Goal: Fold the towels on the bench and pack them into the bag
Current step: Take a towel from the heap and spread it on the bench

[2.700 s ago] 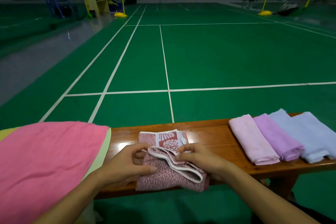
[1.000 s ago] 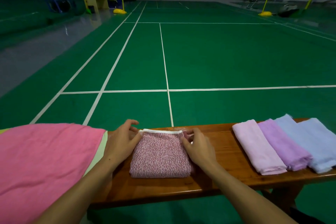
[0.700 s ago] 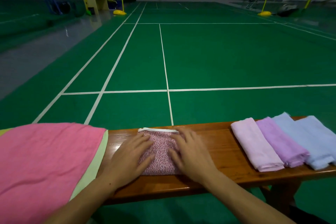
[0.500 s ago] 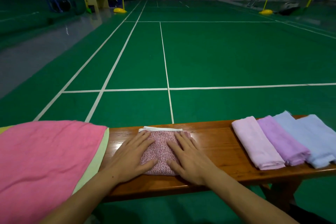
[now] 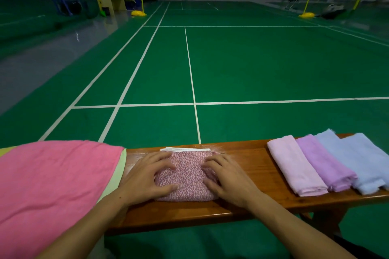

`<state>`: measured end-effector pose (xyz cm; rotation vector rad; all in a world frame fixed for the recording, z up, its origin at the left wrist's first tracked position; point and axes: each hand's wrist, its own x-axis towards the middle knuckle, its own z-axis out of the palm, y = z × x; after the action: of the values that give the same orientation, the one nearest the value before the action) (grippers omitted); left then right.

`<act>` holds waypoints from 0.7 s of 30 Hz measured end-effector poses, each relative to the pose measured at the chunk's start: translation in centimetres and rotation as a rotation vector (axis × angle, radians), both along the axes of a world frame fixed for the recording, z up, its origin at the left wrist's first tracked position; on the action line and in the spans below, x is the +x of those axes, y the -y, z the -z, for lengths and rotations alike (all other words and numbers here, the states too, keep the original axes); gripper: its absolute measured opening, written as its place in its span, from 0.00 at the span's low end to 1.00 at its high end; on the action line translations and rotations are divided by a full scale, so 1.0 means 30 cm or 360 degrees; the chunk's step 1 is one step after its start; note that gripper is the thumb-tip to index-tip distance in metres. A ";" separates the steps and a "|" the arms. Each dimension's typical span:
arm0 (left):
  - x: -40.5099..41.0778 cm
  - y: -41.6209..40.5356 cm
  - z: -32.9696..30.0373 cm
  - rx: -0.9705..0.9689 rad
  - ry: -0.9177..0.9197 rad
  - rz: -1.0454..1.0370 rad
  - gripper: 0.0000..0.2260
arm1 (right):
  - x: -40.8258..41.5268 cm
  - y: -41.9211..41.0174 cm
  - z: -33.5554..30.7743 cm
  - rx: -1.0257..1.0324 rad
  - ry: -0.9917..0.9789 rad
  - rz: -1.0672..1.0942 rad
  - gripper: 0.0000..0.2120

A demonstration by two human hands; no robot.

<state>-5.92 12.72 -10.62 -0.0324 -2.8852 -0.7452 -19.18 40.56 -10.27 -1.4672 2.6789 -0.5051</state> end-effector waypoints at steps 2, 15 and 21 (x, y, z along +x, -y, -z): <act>0.032 0.013 -0.004 -0.0075 -0.0048 0.0027 0.18 | 0.017 -0.017 -0.012 -0.0147 0.0008 -0.0091 0.18; 0.103 0.005 -0.019 -0.0328 0.0182 0.0083 0.29 | 0.059 -0.014 -0.013 0.0097 -0.0104 -0.0217 0.25; 0.089 0.008 -0.028 -0.0560 0.0137 0.0118 0.25 | 0.058 0.009 0.013 0.0195 -0.0175 -0.0167 0.27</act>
<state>-3.25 12.49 -9.79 -0.1532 -3.0741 -0.2461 -17.43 40.28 -10.66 -1.6347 2.6406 -0.2563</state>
